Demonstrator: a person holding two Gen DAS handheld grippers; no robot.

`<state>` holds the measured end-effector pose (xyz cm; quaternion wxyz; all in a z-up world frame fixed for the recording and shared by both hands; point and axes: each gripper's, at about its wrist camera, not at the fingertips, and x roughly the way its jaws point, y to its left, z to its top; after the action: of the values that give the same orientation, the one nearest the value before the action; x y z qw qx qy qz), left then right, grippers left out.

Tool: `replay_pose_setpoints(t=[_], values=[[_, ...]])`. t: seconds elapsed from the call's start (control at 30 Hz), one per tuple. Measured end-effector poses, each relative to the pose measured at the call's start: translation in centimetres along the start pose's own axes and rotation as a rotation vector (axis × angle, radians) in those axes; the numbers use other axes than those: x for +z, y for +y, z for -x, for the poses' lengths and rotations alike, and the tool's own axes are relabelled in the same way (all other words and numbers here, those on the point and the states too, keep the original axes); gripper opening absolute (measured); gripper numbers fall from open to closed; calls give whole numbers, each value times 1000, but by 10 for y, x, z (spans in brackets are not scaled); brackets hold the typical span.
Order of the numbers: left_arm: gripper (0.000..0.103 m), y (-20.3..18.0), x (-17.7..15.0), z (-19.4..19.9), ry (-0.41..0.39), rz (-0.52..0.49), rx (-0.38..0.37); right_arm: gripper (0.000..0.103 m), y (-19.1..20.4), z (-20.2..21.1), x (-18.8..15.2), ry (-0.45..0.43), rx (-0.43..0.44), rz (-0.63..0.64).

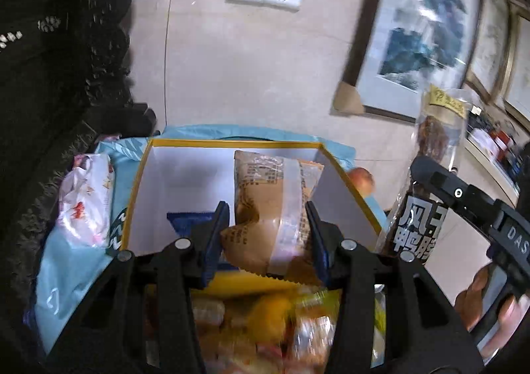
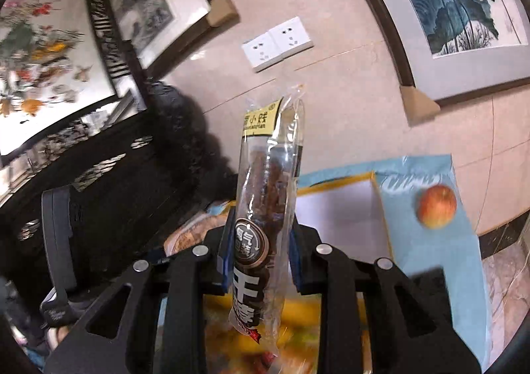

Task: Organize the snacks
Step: 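Carry both packs into the yellow box and open both tools, then return to the pile and grasp the white printed bag with the left tool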

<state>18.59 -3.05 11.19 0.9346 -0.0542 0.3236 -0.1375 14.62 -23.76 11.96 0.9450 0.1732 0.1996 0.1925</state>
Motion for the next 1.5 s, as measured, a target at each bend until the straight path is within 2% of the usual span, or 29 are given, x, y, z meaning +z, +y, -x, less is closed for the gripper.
replay_pose_setpoints(t=[0.03,0.1,0.13,0.17,0.2,0.23,0.3,0.37,0.47,0.5,0.53,0.6,0.77,0.93,1.03,1.17,1.27,1.5], values=[[47,4,4,-15,16,20,12,29,-4,-17,2,-1,-42,15],[58,14,9,-46,47,52,25,35,-15,-49,0,30,-96,20],[82,15,8,-58,67,49,35,53,-20,-63,-6,65,-122,17],[100,17,5,-70,100,44,73,61,-26,-76,-12,112,-158,2],[101,20,-1,-80,131,51,135,63,-32,-85,-17,145,-187,-27],[101,23,-7,-82,141,57,142,63,-38,-85,-23,147,-184,-54],[101,26,-16,-78,123,62,97,67,-41,-75,-31,117,-158,-41],[101,28,-22,-71,104,69,103,69,-41,-59,-38,87,-160,-28],[101,27,-28,-57,91,88,67,75,-41,-37,-44,83,-133,-38],[101,25,-30,-50,87,93,55,83,-38,-30,-47,82,-132,-41],[101,23,-33,-43,81,92,47,94,-35,-24,-47,80,-137,-44],[101,18,-41,-28,71,66,32,100,-33,-9,-52,47,-149,-50],[101,12,-65,3,75,-12,39,102,-28,20,-71,54,-160,-15],[101,25,-107,39,68,-22,50,102,-30,47,-104,93,-166,-35],[101,44,-141,46,113,36,102,102,-35,59,-127,120,-175,-51],[101,78,-186,50,170,183,153,102,-41,66,-155,160,-165,-70],[101,94,-205,49,197,252,201,102,-44,67,-168,155,-160,-75],[101,88,-218,34,234,240,251,102,-53,63,-185,144,-24,-101]])
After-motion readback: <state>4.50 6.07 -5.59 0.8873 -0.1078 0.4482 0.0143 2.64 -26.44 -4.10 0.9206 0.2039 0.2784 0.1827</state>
